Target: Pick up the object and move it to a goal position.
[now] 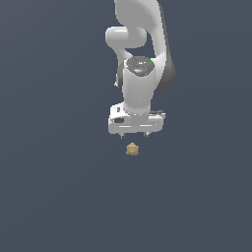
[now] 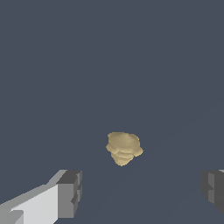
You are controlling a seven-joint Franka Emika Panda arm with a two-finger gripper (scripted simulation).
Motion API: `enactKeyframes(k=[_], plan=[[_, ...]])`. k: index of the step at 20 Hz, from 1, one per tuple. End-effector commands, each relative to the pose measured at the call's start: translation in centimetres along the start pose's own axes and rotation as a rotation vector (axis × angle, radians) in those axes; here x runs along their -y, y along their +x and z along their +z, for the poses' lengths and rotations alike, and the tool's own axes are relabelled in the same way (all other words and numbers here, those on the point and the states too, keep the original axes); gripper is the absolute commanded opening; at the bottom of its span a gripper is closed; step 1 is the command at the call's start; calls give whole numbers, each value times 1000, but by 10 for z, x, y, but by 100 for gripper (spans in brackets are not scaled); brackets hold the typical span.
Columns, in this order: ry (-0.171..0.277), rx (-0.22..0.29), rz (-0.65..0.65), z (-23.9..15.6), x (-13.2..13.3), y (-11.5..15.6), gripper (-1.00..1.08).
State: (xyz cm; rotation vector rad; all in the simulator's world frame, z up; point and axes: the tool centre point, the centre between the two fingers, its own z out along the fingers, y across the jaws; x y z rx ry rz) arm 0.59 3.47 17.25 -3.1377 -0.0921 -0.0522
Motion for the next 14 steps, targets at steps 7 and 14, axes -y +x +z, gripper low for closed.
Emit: enactKeyframes(k=[7,14], plan=[[19,-4,18,-2,10,2,100],[34,-7,34,-4,17,3,100]])
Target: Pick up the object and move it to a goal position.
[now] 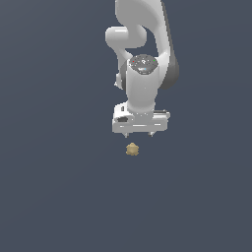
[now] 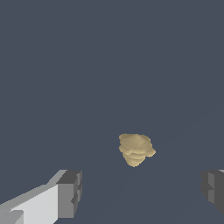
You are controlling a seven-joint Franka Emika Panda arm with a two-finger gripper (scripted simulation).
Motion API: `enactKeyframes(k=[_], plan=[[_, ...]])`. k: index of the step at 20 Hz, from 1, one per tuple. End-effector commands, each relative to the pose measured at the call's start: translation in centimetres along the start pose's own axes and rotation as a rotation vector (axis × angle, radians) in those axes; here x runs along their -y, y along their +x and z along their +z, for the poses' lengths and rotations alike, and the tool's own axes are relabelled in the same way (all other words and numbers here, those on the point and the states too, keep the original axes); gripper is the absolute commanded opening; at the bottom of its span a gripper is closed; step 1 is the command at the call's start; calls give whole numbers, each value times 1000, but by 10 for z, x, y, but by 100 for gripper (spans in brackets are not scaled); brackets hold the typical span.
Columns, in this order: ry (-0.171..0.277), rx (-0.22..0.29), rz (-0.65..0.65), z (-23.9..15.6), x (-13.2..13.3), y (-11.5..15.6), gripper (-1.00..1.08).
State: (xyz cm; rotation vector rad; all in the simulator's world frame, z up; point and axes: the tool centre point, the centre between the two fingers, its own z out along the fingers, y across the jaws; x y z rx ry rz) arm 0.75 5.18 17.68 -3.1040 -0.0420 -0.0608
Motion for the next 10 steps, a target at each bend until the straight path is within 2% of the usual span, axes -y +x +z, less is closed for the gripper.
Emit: enactKeyframes(k=[1,10], plan=[[0,0,-1,0,0,0,100],[-5,4,-77,6,-2,-1,100]])
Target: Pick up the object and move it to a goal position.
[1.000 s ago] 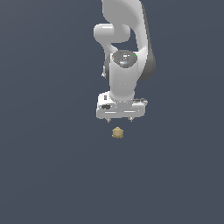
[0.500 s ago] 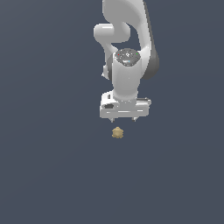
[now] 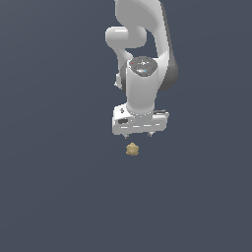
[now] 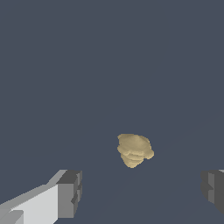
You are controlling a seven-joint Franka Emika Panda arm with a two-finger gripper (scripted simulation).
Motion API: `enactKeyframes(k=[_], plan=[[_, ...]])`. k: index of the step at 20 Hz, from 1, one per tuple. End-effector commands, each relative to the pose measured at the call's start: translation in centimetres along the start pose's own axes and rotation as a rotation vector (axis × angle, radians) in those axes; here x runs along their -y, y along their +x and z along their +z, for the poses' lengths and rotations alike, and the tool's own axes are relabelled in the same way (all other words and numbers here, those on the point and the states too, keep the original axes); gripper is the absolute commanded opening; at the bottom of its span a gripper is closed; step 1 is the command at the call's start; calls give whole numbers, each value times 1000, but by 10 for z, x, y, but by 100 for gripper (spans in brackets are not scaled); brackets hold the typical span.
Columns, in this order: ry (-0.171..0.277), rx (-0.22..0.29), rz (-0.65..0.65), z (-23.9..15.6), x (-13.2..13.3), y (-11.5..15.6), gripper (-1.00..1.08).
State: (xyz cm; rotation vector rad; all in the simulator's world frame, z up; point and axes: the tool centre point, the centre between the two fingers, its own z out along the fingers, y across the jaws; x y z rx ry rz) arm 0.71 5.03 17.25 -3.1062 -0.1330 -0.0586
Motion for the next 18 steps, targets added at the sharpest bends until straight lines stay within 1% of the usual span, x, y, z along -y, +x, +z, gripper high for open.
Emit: enactKeyframes(k=[1,8,18], plan=[[-2,2,-33,2,-1,0,100],[-9,8,-176,12,-4,-2,100],[-17,23,-456,32,-9,-6,100]])
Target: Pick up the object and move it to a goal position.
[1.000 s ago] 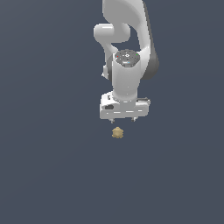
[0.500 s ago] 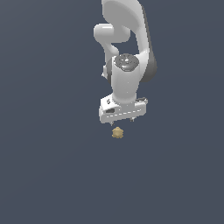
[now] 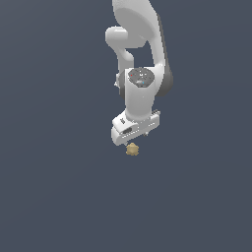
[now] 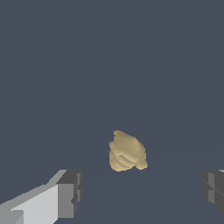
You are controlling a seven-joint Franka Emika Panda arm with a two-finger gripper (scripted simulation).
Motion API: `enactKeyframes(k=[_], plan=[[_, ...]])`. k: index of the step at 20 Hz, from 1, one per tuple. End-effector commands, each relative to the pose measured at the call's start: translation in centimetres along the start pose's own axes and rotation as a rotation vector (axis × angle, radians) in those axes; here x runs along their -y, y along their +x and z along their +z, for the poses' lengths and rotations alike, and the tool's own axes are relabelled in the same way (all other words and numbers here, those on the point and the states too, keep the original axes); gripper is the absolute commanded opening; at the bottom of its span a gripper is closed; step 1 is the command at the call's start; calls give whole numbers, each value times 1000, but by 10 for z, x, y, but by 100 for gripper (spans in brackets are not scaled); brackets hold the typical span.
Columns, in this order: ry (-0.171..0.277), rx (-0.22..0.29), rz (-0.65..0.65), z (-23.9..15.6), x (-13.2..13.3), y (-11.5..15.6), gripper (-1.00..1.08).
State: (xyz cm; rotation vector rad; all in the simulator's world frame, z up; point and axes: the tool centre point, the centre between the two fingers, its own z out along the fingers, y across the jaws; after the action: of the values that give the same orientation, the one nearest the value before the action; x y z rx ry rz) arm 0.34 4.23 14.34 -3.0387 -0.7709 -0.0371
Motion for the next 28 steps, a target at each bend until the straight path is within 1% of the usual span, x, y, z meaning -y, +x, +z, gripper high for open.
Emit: enactKeyframes(k=[1,28], plan=[[-1,3,-73,5,-1,-1,100],[7,24,-833,53,-3,-14,100]])
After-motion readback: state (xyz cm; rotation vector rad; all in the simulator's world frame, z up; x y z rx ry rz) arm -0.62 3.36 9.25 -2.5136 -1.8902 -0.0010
